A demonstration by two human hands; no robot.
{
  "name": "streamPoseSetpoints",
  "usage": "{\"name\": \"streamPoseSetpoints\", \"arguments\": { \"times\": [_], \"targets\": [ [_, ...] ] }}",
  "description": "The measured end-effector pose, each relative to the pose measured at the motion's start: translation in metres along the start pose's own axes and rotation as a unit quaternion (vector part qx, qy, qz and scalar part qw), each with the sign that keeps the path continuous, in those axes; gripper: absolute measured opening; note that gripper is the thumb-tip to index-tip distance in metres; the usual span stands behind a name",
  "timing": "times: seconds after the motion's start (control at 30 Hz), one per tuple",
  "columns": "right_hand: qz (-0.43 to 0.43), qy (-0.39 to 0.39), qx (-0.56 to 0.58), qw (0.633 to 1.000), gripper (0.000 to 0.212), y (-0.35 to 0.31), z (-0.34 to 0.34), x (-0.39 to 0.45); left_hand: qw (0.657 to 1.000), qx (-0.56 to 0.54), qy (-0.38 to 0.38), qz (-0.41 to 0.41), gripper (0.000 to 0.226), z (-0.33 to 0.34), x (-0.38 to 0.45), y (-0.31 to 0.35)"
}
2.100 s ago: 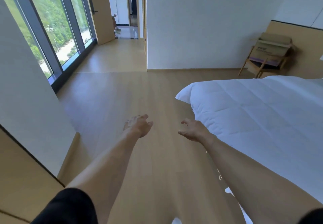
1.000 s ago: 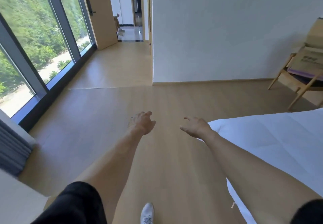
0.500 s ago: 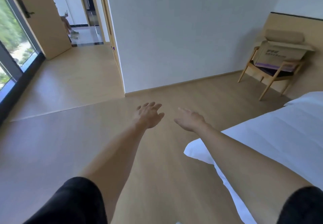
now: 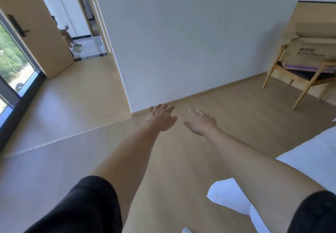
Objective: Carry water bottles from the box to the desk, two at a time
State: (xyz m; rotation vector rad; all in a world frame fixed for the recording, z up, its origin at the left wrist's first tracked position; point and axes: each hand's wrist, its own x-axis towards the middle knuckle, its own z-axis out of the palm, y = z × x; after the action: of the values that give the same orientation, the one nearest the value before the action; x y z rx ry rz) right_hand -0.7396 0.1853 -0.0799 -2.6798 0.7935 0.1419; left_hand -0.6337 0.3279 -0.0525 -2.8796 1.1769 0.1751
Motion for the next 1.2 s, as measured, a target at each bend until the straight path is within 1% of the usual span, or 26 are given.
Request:
{"name": "streamPoseSetpoints", "arguments": {
  "times": [0.13, 0.3, 0.4, 0.57, 0.7, 0.93, 1.07, 1.2],
  "targets": [
    [0.004, 0.008, -0.005, 1.000, 0.071, 0.009, -0.026, 0.071, 1.000, -0.012, 0.008, 0.010, 0.058, -0.016, 0.081, 0.002],
    [0.039, 0.010, -0.005, 0.999, 0.070, 0.042, -0.049, 0.137, 0.999, -0.015, -0.001, 0.042, 0.057, -0.015, 0.170, 0.024],
    [0.074, 0.019, -0.002, 0.997, 0.070, 0.069, -0.062, 0.174, 0.997, -0.015, -0.008, 0.075, 0.056, -0.013, 0.227, 0.046],
    [0.138, 0.032, -0.001, 0.990, 0.067, 0.126, -0.085, 0.238, 0.988, -0.022, -0.015, 0.154, 0.059, -0.012, 0.332, 0.094],
    [0.213, 0.056, -0.003, 0.976, 0.066, 0.172, -0.111, 0.299, 0.976, -0.028, -0.017, 0.215, 0.059, -0.019, 0.423, 0.130],
    [0.330, 0.065, 0.017, 0.942, 0.070, 0.234, -0.170, 0.383, 0.949, -0.024, -0.021, 0.312, 0.057, -0.056, 0.568, 0.189],
    [0.364, 0.073, 0.030, 0.928, 0.069, 0.265, -0.195, 0.407, 0.932, -0.025, -0.027, 0.361, 0.055, -0.066, 0.623, 0.234],
    [0.397, 0.082, 0.046, 0.913, 0.068, 0.306, -0.214, 0.427, 0.919, -0.014, -0.032, 0.394, 0.054, -0.066, 0.665, 0.286]
  ]
}}
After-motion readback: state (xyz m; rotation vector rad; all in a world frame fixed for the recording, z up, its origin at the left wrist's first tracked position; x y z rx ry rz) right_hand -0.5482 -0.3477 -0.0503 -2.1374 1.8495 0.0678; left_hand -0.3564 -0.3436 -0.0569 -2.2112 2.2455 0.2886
